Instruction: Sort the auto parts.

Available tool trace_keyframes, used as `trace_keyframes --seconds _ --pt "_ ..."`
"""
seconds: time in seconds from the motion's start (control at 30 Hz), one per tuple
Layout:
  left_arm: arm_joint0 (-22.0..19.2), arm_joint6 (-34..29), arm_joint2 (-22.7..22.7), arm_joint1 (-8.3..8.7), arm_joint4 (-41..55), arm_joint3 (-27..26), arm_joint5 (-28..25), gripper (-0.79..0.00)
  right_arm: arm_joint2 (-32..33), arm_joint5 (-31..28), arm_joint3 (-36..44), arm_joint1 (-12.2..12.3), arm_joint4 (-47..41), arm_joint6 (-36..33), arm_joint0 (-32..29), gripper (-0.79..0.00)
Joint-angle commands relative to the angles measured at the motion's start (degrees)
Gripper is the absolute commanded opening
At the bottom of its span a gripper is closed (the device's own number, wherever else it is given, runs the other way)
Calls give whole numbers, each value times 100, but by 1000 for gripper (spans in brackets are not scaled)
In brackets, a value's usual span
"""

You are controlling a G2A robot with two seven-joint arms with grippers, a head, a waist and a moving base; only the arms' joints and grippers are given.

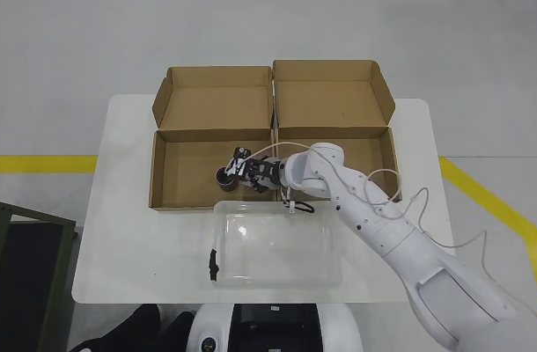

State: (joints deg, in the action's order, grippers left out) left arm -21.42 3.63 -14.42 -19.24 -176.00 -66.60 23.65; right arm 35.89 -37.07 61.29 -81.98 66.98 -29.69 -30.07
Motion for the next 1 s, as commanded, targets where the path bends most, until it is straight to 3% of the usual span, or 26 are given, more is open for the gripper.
trace_keyframes --seconds 0.0,0.3,0.43,0.7,0.77,0.97 --pt "0 0 0 0 0 0 0 0 3 -7 -22 -13 16 6 8 -453" --pt "0 0 0 0 0 0 0 0 194 -85 332 11 92 15 23 -400" --pt "0 0 0 0 0 0 0 0 421 -174 710 97 101 -98 -65 -283" --pt "0 0 0 0 0 0 0 0 1155 -364 1974 373 27 -273 -580 -135" --pt "0 0 0 0 0 0 0 0 1392 -390 2355 456 9 -305 -793 -12" --pt "0 0 0 0 0 0 0 0 2137 -491 3492 697 25 -281 -1582 0"
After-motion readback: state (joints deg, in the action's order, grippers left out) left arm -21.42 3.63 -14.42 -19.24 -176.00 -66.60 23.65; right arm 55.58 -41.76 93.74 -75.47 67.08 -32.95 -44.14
